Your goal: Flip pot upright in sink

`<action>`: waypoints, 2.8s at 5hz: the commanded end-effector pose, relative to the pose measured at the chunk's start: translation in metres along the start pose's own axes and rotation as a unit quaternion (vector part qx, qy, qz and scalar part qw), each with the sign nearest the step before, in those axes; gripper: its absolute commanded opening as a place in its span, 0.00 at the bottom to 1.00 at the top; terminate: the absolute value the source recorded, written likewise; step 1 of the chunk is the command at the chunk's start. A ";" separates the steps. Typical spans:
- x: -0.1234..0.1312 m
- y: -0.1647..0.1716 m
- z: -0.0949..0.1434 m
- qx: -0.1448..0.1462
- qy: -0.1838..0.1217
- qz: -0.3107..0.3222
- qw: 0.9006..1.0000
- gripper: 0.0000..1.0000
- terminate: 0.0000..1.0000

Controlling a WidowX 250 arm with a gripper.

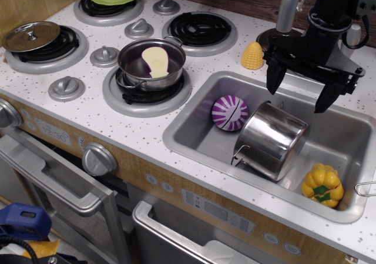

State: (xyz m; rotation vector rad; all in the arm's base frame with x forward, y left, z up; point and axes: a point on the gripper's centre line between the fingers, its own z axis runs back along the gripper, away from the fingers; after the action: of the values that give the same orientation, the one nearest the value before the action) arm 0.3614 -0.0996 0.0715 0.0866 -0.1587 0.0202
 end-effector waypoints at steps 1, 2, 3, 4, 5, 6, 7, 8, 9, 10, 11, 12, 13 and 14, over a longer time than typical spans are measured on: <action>0.000 0.000 0.000 0.000 0.000 0.000 1.000 1.00 0.00; 0.004 0.012 -0.003 0.015 -0.010 -0.028 0.999 1.00 0.00; 0.010 0.026 -0.002 0.015 -0.019 -0.047 0.999 1.00 0.00; 0.010 0.041 0.004 0.007 -0.018 -0.068 0.997 1.00 0.00; 0.007 0.057 0.001 -0.023 -0.030 -0.079 0.996 1.00 0.00; 0.006 0.065 -0.009 -0.071 -0.054 -0.065 0.994 1.00 0.00; 0.004 0.074 -0.021 -0.100 -0.072 -0.070 0.990 1.00 0.00; 0.003 0.075 -0.032 -0.145 -0.089 -0.051 0.984 1.00 0.00; 0.003 0.070 -0.041 -0.191 -0.100 -0.025 0.976 1.00 0.00; 0.004 0.060 -0.045 -0.223 -0.107 0.000 0.969 1.00 0.00; 0.002 0.050 -0.050 -0.256 -0.111 0.028 0.960 1.00 0.00; 0.002 0.040 -0.055 -0.298 -0.115 0.073 0.945 1.00 0.00; 0.002 0.034 -0.059 -0.305 -0.124 0.108 0.938 1.00 0.00; 0.003 0.030 -0.060 -0.305 -0.133 0.127 0.935 1.00 0.00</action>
State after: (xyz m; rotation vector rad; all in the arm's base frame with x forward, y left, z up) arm 0.3731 -0.0659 0.0074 -0.5508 -0.4199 0.2554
